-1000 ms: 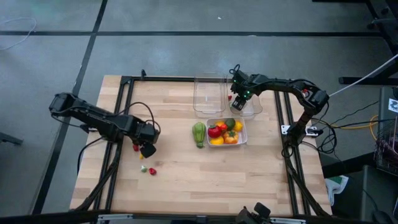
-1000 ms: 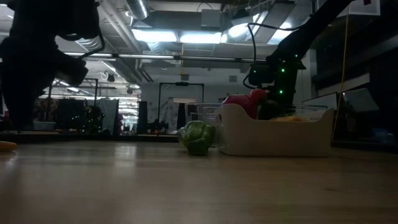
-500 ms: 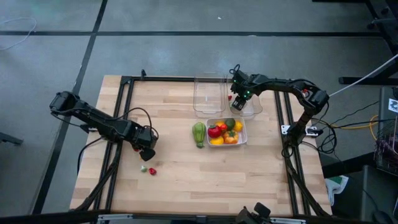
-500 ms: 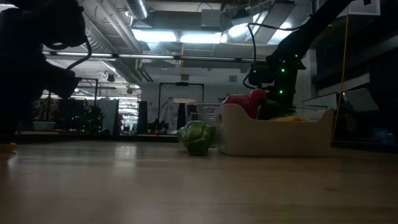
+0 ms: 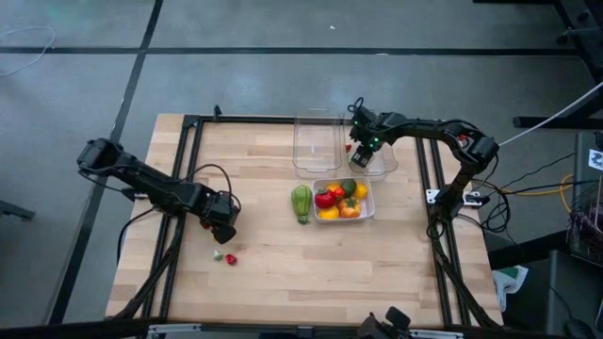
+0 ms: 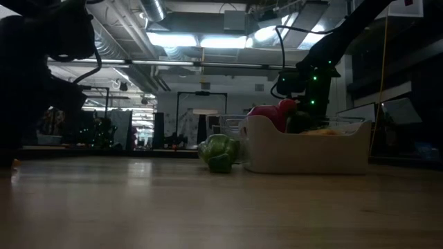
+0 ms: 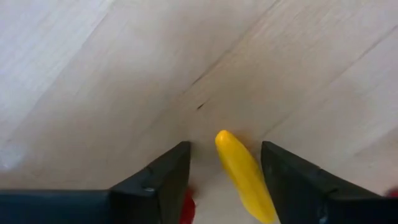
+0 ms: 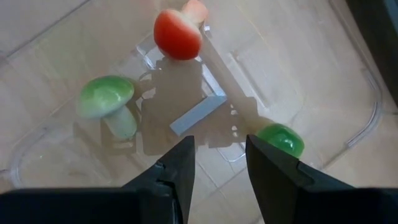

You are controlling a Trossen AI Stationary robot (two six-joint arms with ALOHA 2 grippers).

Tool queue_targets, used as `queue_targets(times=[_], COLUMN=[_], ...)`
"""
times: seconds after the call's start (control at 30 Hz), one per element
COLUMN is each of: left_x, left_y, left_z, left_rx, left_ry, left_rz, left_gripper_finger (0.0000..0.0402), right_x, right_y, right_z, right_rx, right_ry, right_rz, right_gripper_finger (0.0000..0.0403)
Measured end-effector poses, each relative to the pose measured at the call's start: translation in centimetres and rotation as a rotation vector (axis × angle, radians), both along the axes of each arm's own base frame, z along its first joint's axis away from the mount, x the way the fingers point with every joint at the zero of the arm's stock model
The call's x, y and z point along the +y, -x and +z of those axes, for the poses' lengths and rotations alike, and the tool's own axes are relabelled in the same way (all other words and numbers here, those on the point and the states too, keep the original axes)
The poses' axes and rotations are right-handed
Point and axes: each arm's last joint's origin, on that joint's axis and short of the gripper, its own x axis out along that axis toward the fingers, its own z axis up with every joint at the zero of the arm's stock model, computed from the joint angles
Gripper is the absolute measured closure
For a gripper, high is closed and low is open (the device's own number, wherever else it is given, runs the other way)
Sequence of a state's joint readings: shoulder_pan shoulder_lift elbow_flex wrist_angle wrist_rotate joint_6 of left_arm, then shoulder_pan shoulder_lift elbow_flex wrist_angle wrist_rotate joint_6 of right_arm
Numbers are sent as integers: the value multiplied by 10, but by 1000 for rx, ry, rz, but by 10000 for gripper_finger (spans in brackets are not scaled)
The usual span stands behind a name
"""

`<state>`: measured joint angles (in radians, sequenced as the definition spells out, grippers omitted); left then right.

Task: Sort produce into baskets
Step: Put the corn into the right transparent bin

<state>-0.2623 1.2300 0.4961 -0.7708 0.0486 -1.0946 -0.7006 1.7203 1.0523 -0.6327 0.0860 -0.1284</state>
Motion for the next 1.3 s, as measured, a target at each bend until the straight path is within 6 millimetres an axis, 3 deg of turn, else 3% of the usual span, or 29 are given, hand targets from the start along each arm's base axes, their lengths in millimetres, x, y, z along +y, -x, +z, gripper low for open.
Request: queue_targets(times=[0.5, 0.8, 1.03, 1.3], left_x=[0, 0, 0, 0], left_y=[-1, -1, -1, -1], left_z=[-2, -2, -2, -2], left_rx=[11, 5, 5, 6], left_ry=[-2, 4, 3, 3], left_rz=[8, 3, -16, -7], left_gripper_finger=[304, 351, 351, 342], right_x=[9, 2, -5, -7], right_y=[11, 2, -6, -8], right_z=[-2, 27, 46, 49], right_rx=[118, 119, 62, 53], right_ry=[-96, -97, -52, -45], right_rz=[10, 11, -1, -4], right_gripper_finger=[260, 260, 260, 260])
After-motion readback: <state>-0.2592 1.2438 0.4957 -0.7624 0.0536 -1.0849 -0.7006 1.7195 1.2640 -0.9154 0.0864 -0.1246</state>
